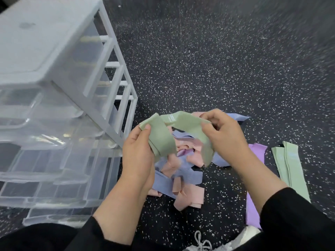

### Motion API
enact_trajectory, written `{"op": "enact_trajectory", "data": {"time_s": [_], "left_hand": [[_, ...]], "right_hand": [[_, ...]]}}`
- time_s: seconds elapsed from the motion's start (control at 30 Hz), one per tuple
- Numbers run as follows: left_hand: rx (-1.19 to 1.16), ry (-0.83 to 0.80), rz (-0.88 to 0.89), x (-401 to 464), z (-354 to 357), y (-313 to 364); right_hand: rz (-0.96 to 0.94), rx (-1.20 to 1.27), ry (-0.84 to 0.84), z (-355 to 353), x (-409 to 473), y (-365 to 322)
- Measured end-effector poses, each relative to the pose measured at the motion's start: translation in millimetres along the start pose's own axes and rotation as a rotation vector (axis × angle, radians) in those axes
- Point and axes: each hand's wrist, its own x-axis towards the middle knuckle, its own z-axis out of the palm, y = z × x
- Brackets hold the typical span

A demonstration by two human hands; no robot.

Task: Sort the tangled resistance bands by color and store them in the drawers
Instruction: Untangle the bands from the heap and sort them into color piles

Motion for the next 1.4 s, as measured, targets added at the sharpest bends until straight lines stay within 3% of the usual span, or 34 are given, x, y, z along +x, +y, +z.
{"op": "enact_trajectory", "data": {"time_s": [0.17, 0.4, 0.67, 0.87, 1.0, 1.1, 1.2, 1.4], "left_hand": [[0.018, -0.033, 0.037, -23, 4, 33], [-0.080, -0.131, 0.046, -73, 15, 85], [-0.198, -0.216, 0.010, -137, 8, 121], [-0.222, -0.324, 0.019, -175, 0, 140], [-0.096, -0.360, 0.132, -191, 3, 140], [0.051, -0.295, 0.245, -194, 9, 144], [0.197, -0.296, 0.356, -198, 19, 160], [0.434, -0.486, 0.596, -217, 49, 188]], "right_hand": [[0.010, 0.243, 0.057, -9, -28, -62], [0.002, 0.362, 0.039, -15, -75, -146], [-0.079, 0.284, 0.156, 1, -124, -190], [-0.178, 0.056, 0.301, 12, -152, -194], [-0.265, -0.059, 0.352, 14, -164, -196], [-0.340, -0.102, 0.406, 12, -171, -197], [-0.240, 0.130, 0.325, 4, -176, -195], [-0.275, 0.139, 0.149, -8, -189, -190]]}}
